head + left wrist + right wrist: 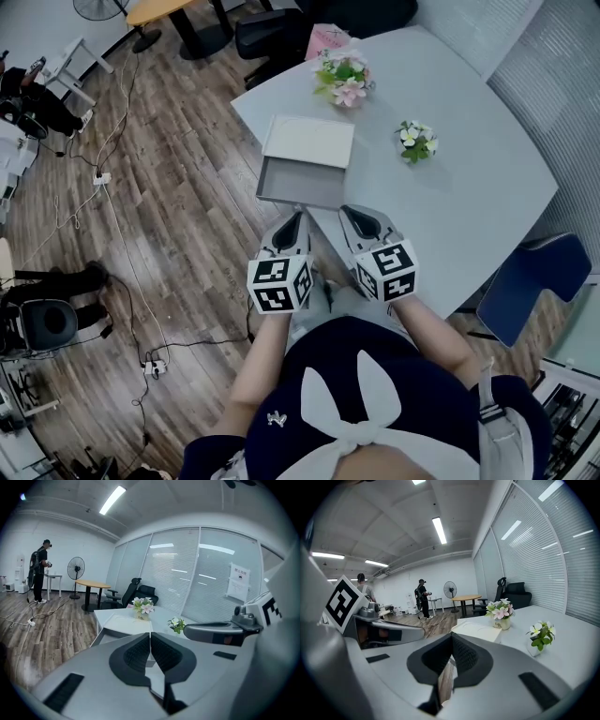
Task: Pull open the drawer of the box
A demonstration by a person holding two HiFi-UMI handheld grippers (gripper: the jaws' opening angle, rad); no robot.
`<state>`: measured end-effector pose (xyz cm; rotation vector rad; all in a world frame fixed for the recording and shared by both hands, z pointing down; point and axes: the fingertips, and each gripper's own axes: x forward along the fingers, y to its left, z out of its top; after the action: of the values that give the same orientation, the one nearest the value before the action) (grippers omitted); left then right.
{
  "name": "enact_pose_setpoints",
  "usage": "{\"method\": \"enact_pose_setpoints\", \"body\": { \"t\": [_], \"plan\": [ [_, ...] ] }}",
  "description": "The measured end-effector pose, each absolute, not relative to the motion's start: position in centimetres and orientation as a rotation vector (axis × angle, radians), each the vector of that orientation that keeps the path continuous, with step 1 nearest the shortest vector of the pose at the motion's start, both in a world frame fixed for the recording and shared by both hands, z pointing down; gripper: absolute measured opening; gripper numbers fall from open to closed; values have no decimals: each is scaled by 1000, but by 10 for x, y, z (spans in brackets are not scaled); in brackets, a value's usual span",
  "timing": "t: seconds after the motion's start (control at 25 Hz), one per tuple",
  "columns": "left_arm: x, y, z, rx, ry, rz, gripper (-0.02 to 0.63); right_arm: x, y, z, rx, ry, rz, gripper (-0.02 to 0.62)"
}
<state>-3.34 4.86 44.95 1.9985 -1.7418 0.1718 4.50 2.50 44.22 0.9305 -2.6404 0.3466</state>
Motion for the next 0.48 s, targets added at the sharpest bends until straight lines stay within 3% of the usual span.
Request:
{"method": "enact_pose_setpoints", "body": {
  "t": [0.48],
  "plan": [
    [-22,56,450,2024,-1731,173,28,50,33,439,944,-2645,320,2]
  ]
}}
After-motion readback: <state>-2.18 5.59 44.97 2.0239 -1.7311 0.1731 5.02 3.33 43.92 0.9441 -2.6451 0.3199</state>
